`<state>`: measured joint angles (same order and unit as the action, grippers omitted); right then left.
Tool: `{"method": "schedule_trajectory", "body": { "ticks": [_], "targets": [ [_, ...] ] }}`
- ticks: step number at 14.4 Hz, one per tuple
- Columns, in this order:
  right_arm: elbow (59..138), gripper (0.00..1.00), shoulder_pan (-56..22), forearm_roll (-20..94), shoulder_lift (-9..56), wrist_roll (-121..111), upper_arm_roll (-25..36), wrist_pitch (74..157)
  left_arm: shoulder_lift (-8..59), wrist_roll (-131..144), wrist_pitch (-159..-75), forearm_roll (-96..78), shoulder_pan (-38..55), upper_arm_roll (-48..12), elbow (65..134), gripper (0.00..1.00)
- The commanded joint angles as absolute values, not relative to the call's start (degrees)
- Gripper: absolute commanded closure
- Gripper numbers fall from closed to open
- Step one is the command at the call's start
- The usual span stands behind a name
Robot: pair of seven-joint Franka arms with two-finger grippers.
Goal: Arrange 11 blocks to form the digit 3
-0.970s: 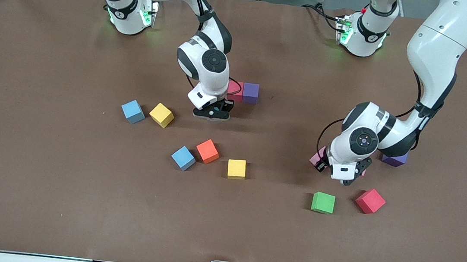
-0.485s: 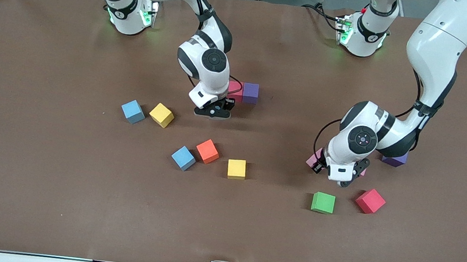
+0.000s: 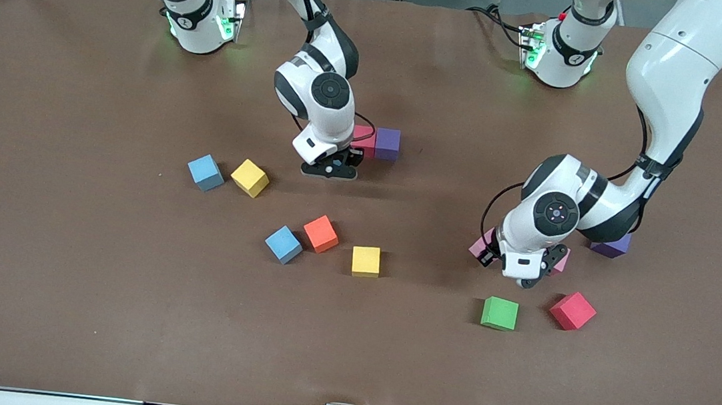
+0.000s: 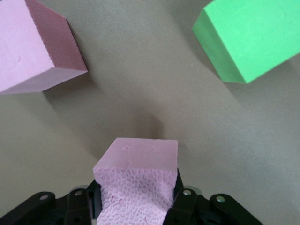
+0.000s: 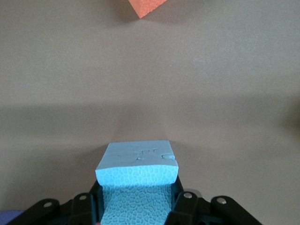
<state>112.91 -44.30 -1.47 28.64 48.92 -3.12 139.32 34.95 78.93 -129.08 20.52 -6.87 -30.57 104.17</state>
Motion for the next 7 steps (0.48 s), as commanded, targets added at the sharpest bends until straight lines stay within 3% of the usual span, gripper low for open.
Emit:
{"method": "schedule_trajectory", "body": {
  "ticks": [1,7],
  "targets": [
    [116.1,1.00,-43.7,-0.2,28.6,49.0,-4.6,140.5,34.7,78.5,-127.6,19.6,-6.3,-30.6,103.2,0.90],
    [116.2,1.00,-44.5,0.7,28.6,49.4,-4.6,140.4,34.7,78.7,-127.1,19.5,-6.5,-30.6,102.7,0.89]
  ]
}}
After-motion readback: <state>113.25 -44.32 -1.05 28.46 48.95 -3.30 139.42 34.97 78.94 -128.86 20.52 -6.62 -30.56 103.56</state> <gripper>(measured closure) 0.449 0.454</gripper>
